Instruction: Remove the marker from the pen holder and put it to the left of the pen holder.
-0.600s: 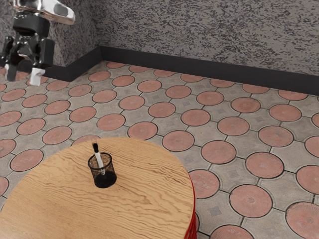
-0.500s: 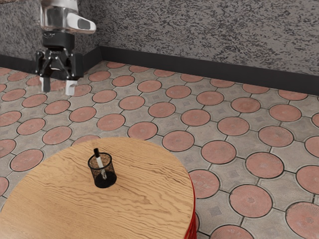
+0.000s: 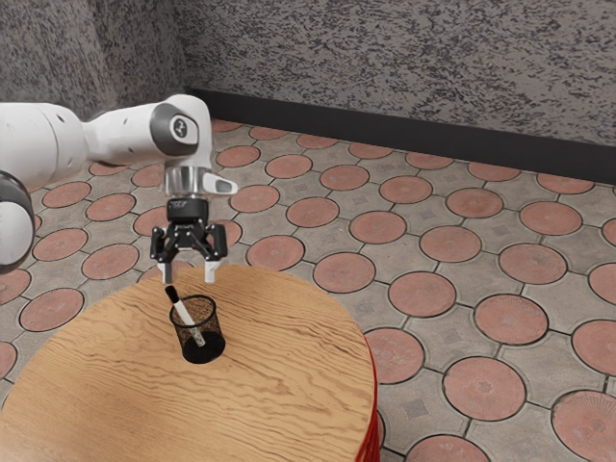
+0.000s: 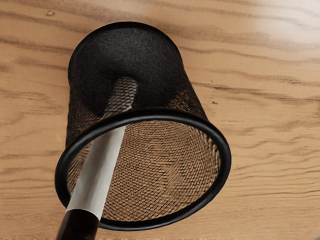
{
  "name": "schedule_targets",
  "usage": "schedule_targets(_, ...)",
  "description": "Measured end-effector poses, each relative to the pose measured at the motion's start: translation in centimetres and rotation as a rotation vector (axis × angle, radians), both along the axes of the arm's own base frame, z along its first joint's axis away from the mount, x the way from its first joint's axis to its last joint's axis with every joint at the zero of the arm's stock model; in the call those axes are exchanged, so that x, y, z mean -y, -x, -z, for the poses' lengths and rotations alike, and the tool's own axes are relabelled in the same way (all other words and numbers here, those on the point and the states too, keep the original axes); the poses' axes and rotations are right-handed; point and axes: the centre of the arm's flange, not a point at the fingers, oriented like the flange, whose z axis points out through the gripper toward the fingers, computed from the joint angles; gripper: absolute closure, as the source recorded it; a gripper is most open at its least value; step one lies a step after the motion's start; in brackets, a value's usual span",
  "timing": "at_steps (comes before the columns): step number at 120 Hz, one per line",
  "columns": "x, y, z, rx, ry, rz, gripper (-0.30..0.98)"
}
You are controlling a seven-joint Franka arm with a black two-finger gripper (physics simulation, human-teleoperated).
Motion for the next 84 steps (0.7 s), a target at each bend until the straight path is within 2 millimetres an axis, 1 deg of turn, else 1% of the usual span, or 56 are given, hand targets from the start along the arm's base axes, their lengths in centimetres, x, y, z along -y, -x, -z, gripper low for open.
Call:
schedule_targets(15, -0.9, 0.4, 1.1, -0.036, -0.002, -0.011, 0.0)
schedule_targets(30, -0.4, 1.0, 1.8, -0.076, -0.026, 0.02, 0.03)
schedule_targets(46, 0.3, 1.3, 2.2, -0.101, -0.044, 0.05, 0.14)
schedule_targets(62, 0.3, 1.5, 2.4, -0.123, -0.054, 0.06, 0.32)
schedule_targets(71, 0.2, 1.6, 2.4, -0.13, -0.057, 0.061, 0.4)
schedule_targets(84, 0.3, 1.0, 3.1, -0.137, -0.052, 0.062, 0.47)
